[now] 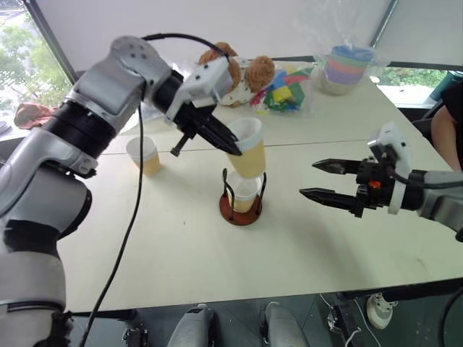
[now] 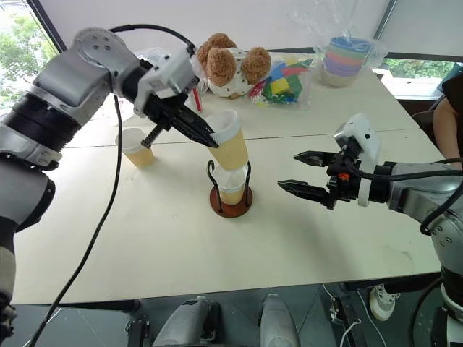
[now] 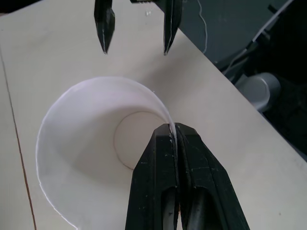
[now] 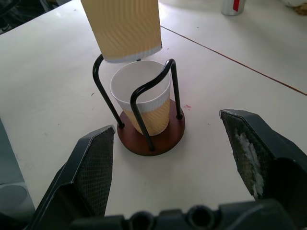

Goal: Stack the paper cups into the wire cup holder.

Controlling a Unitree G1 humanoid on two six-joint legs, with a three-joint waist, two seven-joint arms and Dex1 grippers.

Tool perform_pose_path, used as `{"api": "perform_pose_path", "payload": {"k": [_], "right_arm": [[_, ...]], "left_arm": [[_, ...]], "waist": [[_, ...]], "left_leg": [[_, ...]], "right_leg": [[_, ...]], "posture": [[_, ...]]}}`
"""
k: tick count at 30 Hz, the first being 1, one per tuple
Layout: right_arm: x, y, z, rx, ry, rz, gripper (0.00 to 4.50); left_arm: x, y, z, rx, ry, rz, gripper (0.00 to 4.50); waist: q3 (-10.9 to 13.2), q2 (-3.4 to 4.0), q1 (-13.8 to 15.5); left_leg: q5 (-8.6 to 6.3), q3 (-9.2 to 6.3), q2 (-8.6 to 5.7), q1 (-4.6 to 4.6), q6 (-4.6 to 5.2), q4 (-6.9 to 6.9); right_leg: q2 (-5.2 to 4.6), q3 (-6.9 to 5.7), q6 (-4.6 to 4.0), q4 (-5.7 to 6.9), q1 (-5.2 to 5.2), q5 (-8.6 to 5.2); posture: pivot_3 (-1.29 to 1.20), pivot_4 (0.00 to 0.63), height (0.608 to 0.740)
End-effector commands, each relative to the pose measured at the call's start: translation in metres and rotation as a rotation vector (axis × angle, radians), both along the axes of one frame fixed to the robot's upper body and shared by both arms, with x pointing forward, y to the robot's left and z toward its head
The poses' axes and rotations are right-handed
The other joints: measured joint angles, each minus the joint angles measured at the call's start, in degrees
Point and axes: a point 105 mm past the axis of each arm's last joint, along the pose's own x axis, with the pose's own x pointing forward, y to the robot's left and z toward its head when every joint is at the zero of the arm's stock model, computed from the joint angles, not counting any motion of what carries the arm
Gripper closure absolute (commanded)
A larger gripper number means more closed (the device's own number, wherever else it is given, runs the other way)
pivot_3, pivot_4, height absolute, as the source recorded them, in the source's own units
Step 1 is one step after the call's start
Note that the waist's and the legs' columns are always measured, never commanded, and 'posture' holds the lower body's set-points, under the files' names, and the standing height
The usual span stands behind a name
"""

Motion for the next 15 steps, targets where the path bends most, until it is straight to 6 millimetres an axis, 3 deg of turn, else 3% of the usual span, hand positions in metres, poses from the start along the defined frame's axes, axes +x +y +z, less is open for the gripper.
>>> {"api": "perform_pose_path", "payload": {"k": [1,15], "right_arm": [[-0.007,-0.001,0.012,0.001,-0.055,-0.014,0.69],[-0.002,0.005,0.011,0.037,-0.067,-0.025,0.69]], "left_arm": [[0.003,0.001,0.005,0.02,-0.056,-0.012,4.45],[0.013,-0.008,-0.015,0.157,-0.151,-0.075,4.45]], "waist": [[0.0,-0.01,0.0],[0.0,-0.05,0.1]], "left_leg": [[0.0,0.0,0.0,0.0,0.0,0.0],[-0.01,0.0,-0.01,-0.03,0.03,0.03]], "right_leg": [[0.0,0.0,0.0,0.0,0.0,0.0],[-0.02,0.0,0.01,-0.03,0.02,0.0]], "posture": [[0.0,0.15,0.74],[0.0,0.15,0.74]]}}
